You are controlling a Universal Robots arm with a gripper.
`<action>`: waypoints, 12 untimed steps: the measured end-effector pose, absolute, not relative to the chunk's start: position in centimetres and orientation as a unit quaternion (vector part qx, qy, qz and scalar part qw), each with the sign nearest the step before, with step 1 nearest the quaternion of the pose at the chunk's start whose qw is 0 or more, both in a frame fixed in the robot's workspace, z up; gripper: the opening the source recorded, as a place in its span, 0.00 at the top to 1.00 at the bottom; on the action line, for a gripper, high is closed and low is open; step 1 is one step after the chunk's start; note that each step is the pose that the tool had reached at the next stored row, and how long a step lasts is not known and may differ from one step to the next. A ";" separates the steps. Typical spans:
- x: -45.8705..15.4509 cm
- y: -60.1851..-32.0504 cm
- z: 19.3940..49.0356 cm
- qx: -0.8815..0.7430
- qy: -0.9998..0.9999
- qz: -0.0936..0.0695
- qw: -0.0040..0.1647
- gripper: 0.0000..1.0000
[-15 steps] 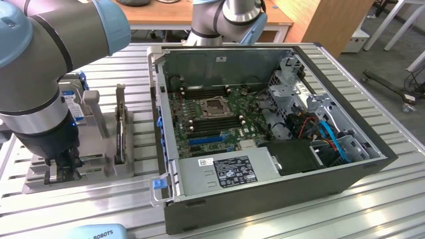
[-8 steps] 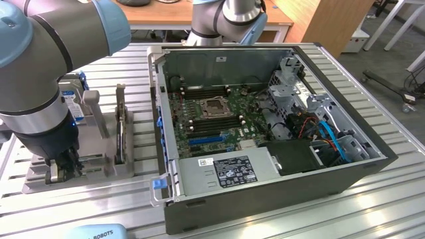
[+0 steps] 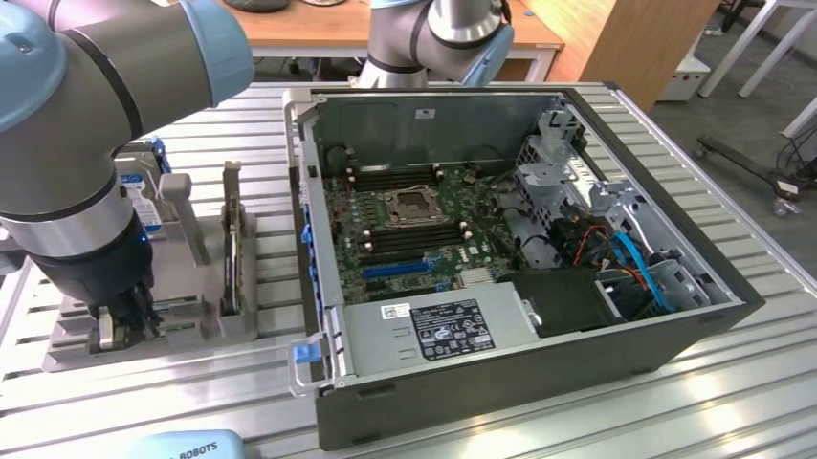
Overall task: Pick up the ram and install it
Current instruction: 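Pick up the ram and move it above insertion slot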
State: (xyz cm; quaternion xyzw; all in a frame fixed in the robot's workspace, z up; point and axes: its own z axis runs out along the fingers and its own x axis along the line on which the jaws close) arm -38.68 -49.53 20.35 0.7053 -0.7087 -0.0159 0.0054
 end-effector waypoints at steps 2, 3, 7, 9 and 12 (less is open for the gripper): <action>-38.6 -49.5 20.3 0.705 -0.709 -0.016 0.005 0.79; -38.5 -49.5 20.3 0.705 -0.709 -0.016 0.005 0.79; -38.3 -49.5 20.3 0.705 -0.709 -0.016 0.005 0.79; -38.3 -49.5 20.4 0.705 -0.709 -0.016 0.005 0.79; -38.3 -49.5 20.4 0.705 -0.709 -0.016 0.005 0.79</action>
